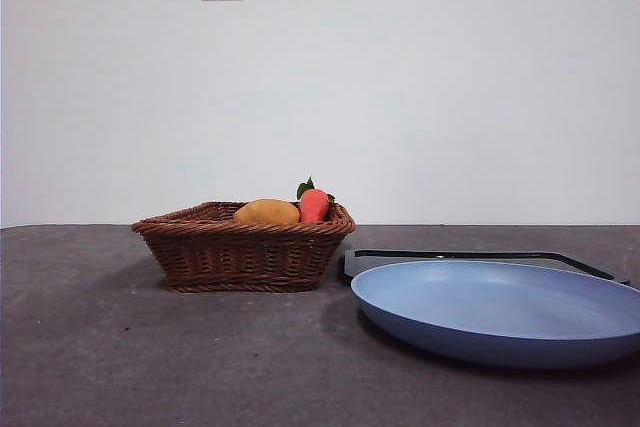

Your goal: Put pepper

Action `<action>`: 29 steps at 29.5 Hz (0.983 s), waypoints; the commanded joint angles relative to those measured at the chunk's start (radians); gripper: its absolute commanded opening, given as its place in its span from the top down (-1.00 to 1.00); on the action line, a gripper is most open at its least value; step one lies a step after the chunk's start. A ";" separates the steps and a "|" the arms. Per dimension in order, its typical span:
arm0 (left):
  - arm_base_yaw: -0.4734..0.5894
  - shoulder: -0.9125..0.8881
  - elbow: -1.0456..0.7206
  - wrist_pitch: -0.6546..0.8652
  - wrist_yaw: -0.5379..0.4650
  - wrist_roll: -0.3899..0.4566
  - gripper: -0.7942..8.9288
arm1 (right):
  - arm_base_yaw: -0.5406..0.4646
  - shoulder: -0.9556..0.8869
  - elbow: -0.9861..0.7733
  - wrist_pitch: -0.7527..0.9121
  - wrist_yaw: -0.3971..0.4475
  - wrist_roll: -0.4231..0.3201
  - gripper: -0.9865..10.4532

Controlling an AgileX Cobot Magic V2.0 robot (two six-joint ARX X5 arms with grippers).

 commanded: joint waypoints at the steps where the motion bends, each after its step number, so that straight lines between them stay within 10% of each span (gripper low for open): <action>1: 0.002 0.004 0.057 0.007 0.034 -0.047 0.82 | 0.001 0.010 0.050 0.014 0.000 0.099 0.82; 12: 0.002 0.284 0.370 -0.125 0.174 -0.033 0.82 | 0.002 0.258 0.352 -0.070 -0.054 0.050 0.82; 20: 0.002 0.539 0.631 -0.322 0.414 0.112 0.82 | 0.004 0.546 0.674 -0.403 -0.259 -0.169 0.82; 29: 0.002 0.683 0.806 -0.611 0.505 0.285 0.82 | 0.054 0.772 0.957 -0.845 -0.261 -0.454 0.82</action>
